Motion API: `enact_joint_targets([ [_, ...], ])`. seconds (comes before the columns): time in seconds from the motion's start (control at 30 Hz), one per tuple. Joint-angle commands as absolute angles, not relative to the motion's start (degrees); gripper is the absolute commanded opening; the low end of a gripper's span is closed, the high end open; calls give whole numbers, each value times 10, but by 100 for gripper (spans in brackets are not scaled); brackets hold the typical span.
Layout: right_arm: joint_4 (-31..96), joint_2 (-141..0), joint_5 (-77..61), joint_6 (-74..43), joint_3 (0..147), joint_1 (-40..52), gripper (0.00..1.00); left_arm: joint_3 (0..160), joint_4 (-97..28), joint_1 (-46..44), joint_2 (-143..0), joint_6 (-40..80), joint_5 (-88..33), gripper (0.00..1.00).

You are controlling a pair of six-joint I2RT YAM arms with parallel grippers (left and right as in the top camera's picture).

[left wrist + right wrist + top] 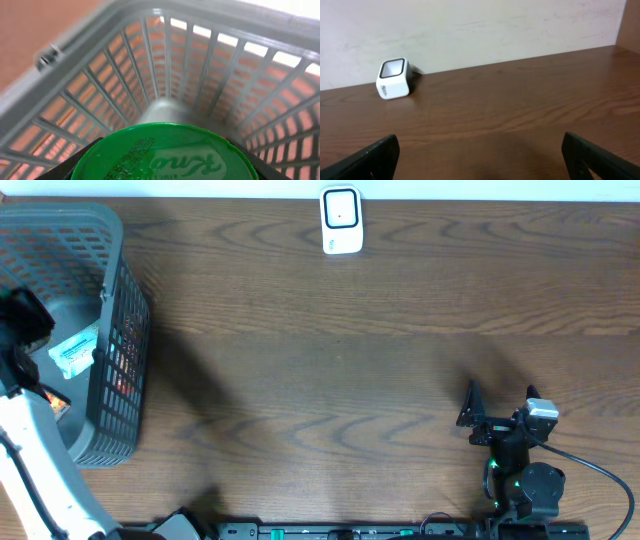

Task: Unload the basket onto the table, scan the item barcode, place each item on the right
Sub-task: 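Grasp the green-lidded jar with the left gripper and lift it out, then carry the jar with the left gripper past the white scanner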

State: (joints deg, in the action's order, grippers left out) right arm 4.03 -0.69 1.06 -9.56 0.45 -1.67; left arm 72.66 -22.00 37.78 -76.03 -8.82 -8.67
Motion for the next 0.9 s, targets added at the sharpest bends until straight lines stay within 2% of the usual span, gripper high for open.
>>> enact_joint_targets([
  [0.0, 41, -3, 14, -87, 3, -11, 99, 745, -190, 377, -735, -50, -120, 64],
  [0.33, 41, -3, 14, -87, 3, -11, 99, 745, -123, 374, -725, 3, -281, 64],
  [0.47, 41, -3, 14, -87, 3, -11, 99, 745, -110, 352, -722, 3, -305, 64],
  [0.63, 41, -3, 14, -87, 3, -11, 99, 745, -77, 281, -716, 3, -307, 68],
  [0.87, 41, -3, 14, -87, 3, -11, 99, 745, -37, 148, -712, 3, -306, 69],
])
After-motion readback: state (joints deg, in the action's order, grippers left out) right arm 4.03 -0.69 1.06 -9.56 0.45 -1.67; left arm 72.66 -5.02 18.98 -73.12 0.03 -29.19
